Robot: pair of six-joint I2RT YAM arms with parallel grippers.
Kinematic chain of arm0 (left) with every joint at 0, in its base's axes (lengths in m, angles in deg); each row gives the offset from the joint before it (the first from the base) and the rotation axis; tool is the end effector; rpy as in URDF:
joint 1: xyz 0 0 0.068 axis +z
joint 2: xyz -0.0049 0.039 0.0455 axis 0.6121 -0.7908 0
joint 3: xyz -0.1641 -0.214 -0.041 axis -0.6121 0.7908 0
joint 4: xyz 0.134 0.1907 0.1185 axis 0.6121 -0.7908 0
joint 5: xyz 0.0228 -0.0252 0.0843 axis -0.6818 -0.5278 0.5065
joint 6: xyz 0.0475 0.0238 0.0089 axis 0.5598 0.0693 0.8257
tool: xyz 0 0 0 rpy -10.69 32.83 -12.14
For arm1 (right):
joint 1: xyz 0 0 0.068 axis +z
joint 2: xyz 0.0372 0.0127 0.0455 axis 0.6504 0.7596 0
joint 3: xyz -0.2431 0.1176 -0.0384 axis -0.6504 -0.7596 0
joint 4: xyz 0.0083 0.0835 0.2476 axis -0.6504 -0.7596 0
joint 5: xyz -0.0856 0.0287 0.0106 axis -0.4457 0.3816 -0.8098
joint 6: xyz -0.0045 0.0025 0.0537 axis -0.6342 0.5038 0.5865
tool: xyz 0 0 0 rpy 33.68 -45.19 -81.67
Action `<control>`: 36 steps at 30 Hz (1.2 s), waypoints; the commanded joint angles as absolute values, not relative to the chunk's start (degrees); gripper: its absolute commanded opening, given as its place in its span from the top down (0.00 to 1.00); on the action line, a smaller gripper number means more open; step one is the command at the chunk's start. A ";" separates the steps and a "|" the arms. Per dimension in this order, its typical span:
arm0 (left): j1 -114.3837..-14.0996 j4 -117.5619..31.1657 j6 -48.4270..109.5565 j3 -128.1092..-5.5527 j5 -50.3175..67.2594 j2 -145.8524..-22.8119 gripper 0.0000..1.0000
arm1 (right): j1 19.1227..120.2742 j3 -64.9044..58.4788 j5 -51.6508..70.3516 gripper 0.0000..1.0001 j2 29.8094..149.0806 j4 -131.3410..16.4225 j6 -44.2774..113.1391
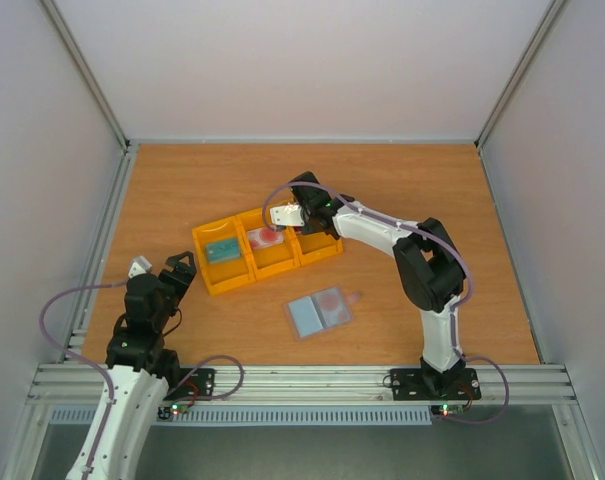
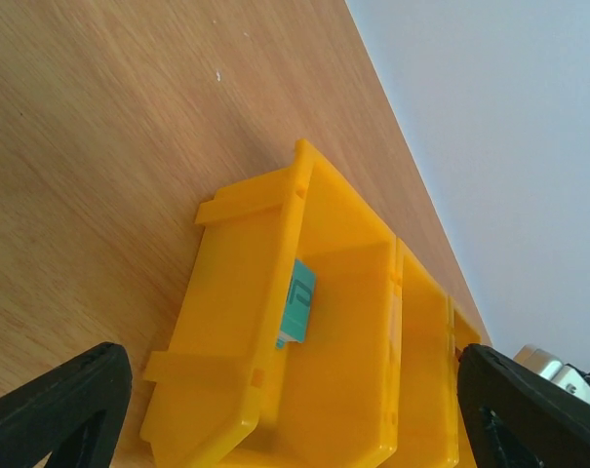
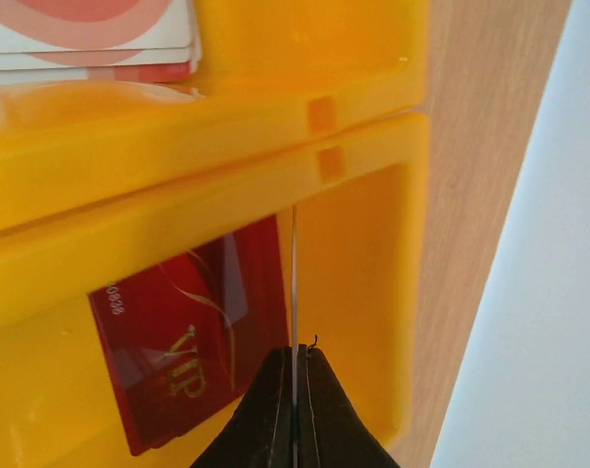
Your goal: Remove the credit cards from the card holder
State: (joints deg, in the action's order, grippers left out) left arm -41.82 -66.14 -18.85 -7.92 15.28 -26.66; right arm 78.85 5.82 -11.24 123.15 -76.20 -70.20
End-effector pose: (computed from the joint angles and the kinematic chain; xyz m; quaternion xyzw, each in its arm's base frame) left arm 0.1162 -0.0092 0.1877 -0.3966 0.7460 -0.2967 0.4452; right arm 0.3529 0.2684 0.1995 -0.8499 0.3847 -0.2627 0.2463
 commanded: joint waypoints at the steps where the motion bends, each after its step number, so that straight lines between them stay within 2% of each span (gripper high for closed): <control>1: -41.47 -65.36 -18.41 -7.23 16.54 -27.39 0.08 | 78.70 5.05 -9.76 0.99 125.23 -76.31 -72.03; 10: -41.48 -65.70 -18.41 -7.23 16.51 -27.41 0.09 | 78.71 6.23 -10.32 0.99 128.13 -75.45 -72.14; 13: -41.43 -65.87 -18.40 -7.23 16.56 -27.44 0.09 | 78.67 5.95 -10.01 0.96 127.63 -75.81 -72.01; 18: -41.48 -65.95 -18.41 -7.23 16.56 -27.19 0.09 | 78.70 4.54 -9.26 0.72 125.75 -77.04 -71.97; 22: -41.45 -66.14 -18.33 -7.17 16.55 -27.10 0.10 | 78.71 4.84 -8.79 0.48 124.57 -78.79 -71.65; 30: -41.51 -66.11 -18.24 -7.16 16.55 -26.93 0.10 | 78.30 7.68 -8.73 0.28 121.46 -84.85 -71.37; 31: -41.44 -66.17 -18.24 -7.15 16.56 -26.90 0.10 | 78.29 8.00 -8.55 0.22 120.97 -85.70 -71.19; 32: -41.43 -66.20 -18.24 -7.14 16.52 -26.86 0.10 | 78.32 8.19 -8.38 0.08 120.46 -86.14 -70.99; 33: -41.44 -66.22 -18.24 -7.14 16.53 -26.80 0.10 | 78.30 8.30 -8.24 0.02 119.90 -86.18 -70.81; 36: -41.44 -66.22 -18.24 -7.14 16.54 -26.76 0.10 | 78.32 9.06 -7.35 0.01 117.92 -87.43 -69.42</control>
State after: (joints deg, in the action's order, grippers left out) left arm -41.82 -66.36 -18.85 -7.92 15.50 -27.27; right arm 78.66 6.21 -8.53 122.56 -84.46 -71.17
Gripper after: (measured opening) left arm 0.900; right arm 0.980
